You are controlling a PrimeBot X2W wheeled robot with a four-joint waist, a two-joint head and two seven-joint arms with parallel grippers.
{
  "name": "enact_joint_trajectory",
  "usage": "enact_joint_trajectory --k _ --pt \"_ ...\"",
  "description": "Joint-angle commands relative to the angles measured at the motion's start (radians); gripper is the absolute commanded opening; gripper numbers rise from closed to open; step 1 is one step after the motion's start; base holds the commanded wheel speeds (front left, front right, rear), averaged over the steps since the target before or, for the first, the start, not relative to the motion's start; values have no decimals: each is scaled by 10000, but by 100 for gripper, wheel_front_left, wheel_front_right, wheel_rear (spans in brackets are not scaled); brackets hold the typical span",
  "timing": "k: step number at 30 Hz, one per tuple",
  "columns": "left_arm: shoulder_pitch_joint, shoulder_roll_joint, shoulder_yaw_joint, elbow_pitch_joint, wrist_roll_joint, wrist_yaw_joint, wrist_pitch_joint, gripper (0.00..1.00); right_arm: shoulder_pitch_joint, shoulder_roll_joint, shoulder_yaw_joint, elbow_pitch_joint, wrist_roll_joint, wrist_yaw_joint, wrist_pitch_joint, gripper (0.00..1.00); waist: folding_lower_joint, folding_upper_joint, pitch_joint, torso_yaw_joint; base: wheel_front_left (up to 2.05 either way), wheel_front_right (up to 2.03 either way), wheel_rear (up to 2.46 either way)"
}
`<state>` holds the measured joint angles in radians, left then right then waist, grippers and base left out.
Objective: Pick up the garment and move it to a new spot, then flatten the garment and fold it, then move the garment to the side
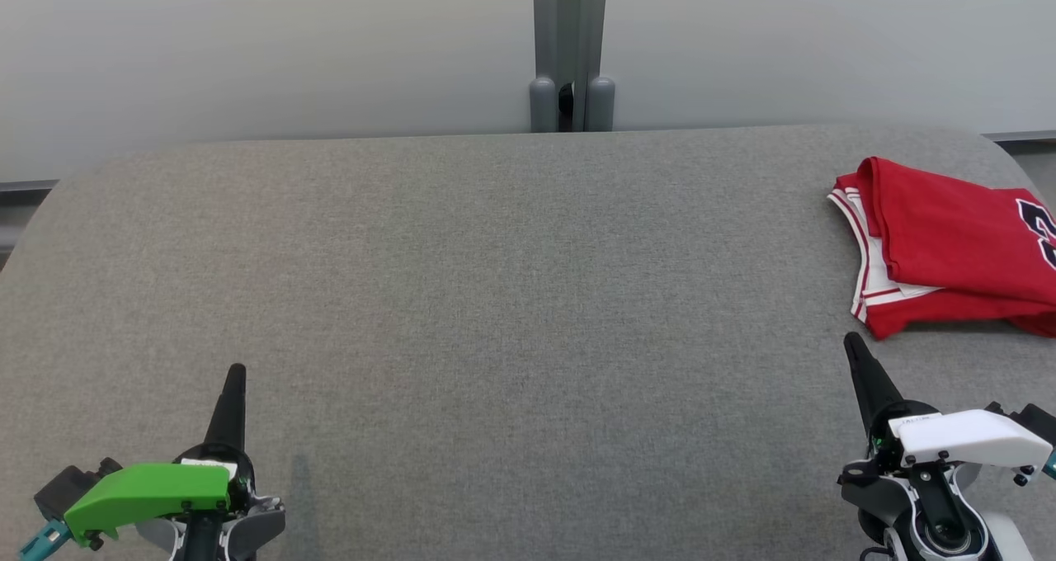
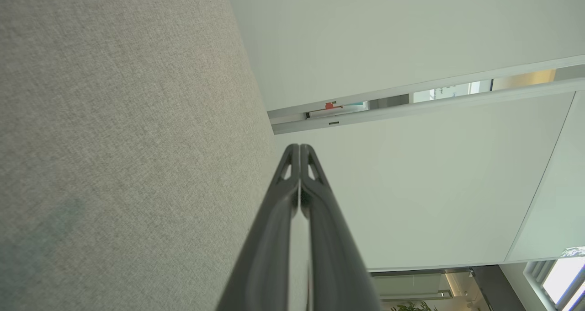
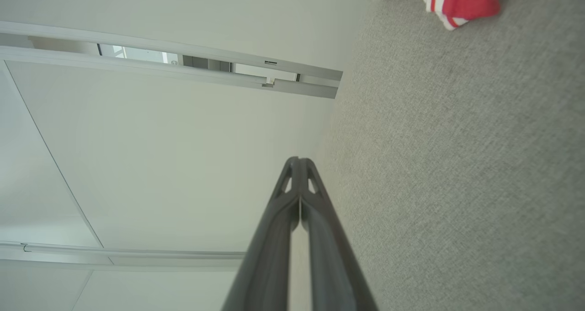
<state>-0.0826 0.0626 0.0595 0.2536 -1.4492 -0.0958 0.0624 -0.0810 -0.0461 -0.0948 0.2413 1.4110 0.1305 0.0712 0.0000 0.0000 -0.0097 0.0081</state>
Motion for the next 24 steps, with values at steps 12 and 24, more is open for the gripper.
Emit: enact_joint_trajectory --k 12,24 --pt "-249 -59 312 -80 -839 -214 280 0 -253 -57 -113 12 1022 5 243 0 0 0 56 -35 0 0 0" --pt "-333 -120 546 -93 -1495 -355 511 0 -316 -61 -188 40 1833 4 411 0 0 0 110 -70 0 0 0"
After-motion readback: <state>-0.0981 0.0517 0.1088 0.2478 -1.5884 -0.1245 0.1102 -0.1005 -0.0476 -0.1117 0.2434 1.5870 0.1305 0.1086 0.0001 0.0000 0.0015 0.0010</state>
